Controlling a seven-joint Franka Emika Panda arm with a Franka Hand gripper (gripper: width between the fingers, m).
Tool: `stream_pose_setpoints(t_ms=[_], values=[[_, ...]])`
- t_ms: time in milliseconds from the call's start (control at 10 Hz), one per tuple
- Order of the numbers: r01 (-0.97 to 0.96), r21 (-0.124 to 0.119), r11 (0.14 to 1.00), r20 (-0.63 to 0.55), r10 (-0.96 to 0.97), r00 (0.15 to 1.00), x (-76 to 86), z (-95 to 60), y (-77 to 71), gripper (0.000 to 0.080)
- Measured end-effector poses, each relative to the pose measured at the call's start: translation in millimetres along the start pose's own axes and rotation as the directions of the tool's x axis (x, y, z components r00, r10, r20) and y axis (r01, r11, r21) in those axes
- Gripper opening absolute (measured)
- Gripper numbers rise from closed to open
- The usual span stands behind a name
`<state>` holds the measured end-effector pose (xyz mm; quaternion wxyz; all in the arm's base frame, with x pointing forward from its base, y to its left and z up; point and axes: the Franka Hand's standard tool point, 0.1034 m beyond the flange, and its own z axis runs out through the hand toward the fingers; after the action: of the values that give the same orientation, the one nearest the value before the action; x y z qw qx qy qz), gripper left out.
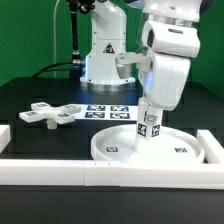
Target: Assemble round table
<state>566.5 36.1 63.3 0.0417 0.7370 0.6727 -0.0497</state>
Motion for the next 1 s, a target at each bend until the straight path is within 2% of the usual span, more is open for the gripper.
stream_pose_setpoints(t_ms=[400,500,600,800,900,1000], values=[[-0.276,0.008,0.961,-0.005,0.276,0.961,-0.3,0.1,-1.3,0.0409],[-0.384,0.035,0.923,-0.030,0.385,0.923,-6.7,0.3,-1.4,0.0409],[-0.539,0.071,0.839,-0.043,0.543,0.839,-12.1,0.8,-2.0,0.0409],[-0.729,0.117,0.674,-0.042,0.737,0.674,-13.5,2.4,-3.5,0.0409],[-0.816,0.135,0.562,-0.031,0.826,0.563,-12.0,2.3,-3.9,0.0409],[-0.859,0.137,0.493,-0.021,0.869,0.495,-10.4,2.1,-3.8,0.0409]])
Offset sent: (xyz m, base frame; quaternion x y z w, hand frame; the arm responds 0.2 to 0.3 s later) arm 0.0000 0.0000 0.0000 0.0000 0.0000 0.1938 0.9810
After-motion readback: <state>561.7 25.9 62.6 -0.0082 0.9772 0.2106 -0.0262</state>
